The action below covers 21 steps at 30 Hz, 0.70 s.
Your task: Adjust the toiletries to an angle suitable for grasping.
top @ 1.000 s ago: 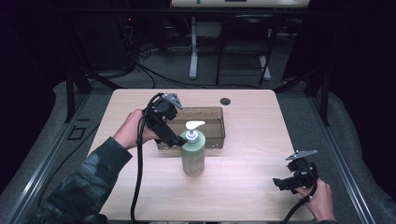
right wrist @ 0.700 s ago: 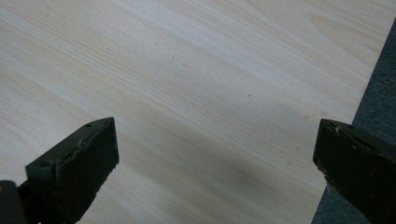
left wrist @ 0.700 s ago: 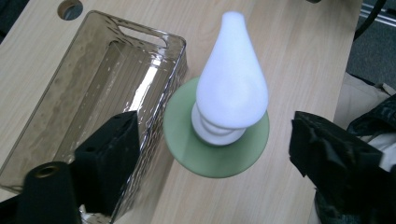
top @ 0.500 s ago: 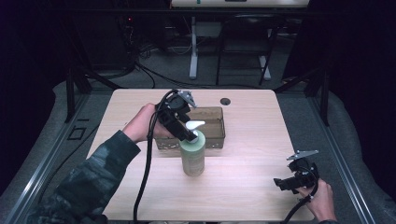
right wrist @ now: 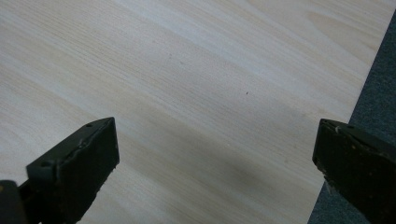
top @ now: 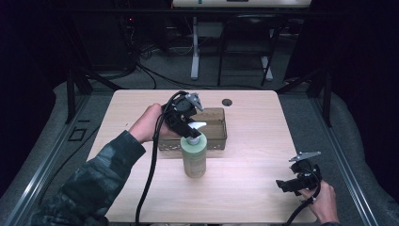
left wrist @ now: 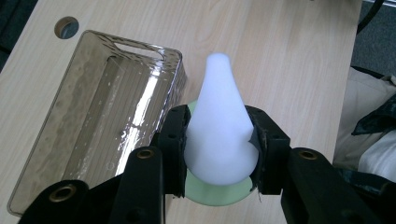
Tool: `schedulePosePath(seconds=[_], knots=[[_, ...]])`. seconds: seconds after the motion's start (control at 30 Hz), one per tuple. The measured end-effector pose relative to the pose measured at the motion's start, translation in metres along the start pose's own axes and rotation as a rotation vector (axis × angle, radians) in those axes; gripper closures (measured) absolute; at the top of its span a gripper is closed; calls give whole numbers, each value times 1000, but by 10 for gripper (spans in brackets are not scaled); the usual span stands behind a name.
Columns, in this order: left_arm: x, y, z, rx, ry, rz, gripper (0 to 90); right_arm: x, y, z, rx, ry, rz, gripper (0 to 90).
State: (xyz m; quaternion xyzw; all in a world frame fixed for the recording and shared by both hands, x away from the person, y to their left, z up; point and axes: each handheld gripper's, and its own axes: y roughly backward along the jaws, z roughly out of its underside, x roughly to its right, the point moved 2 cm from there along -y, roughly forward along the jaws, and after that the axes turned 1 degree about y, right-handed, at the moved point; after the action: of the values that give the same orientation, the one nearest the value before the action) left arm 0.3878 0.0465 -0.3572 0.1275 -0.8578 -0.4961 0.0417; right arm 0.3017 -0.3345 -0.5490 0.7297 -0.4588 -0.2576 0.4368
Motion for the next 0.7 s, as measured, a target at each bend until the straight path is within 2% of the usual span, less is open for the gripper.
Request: schedulePosePath(seconds=[0.13,0.3,0.53,0.7], knots=[[0,2,1,-10,-20,9,629,1,1,0,0,8,9,0],[-3,4,4,-18,-25,9,630,1,1,1,5,0,5,0],[-9,9,11,-25,-6,13,630,1,1,1,2,-2,9,0],[-14,13,17,-50,-1,7,631,1,1,1,1,-1,10,0]])
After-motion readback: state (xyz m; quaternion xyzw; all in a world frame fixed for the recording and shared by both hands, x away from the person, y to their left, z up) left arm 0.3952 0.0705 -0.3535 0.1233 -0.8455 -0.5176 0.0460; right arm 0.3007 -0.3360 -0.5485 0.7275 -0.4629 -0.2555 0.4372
